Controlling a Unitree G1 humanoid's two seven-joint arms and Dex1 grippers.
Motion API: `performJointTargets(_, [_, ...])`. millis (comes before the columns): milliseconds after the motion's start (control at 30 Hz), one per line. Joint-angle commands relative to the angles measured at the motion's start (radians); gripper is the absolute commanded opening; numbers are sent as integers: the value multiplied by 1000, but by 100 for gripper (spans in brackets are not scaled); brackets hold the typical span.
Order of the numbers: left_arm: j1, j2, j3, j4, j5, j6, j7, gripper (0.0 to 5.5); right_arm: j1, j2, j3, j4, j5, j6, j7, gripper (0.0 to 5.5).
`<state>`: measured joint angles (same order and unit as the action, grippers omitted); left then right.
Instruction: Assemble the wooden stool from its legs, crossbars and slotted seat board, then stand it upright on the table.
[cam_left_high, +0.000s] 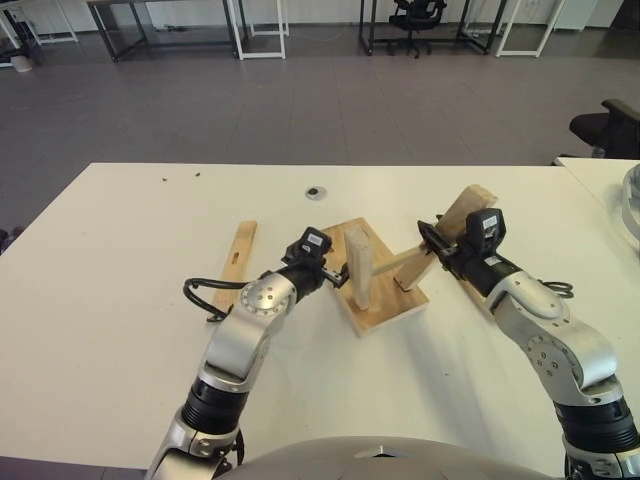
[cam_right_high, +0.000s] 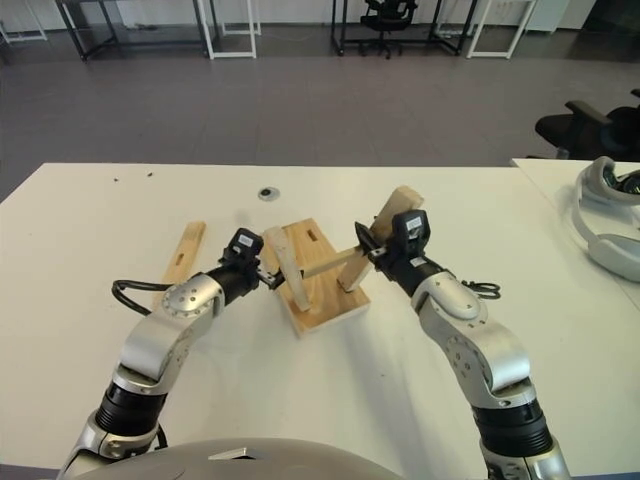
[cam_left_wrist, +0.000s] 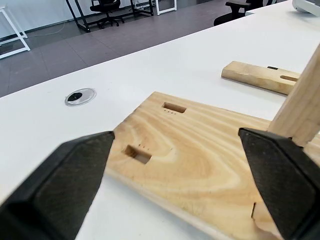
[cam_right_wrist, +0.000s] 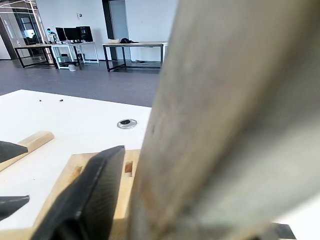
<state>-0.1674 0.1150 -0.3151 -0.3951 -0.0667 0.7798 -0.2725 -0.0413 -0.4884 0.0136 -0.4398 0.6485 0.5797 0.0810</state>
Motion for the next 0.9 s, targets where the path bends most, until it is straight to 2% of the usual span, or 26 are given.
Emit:
performJointTargets(33, [40,2,-21,11,4,10,10,459,109,40,59,77,16,165,8,286])
performJointTargets(67, [52,17,-11,21,7,2,8,459,117,45,60,57,15,147,17,302])
performJointTargets(167, [65,69,31,26,10,-18,-6,459,127,54,24,3,21,66,65,302])
performJointTargets(267, [66,112,61,21,8,-38,-20,459,156,3,-3,-36,-21,-11,159,302])
performJointTargets(467, [92,191,97,-12,4,-70,-58,459,225,-9,-137,-57,43,-105,309,302])
performJointTargets(567, [139,281,92,-22,33,-79,-93,459,359,-98,-195,-54,56,-120,479,302])
performJointTargets(667, [198,372,105,-55,36,-91,-140,459,456,-214,-258,89,-11,-180,666,302])
performJointTargets(733, [207,398,94,-53,28,-99,-175,459,387,-235,-214,259,-134,-286,709,302])
performJointTargets(900, [115,368,-30,112,71,-153,-231,459,51,-130,20,693,-420,-538,753,302])
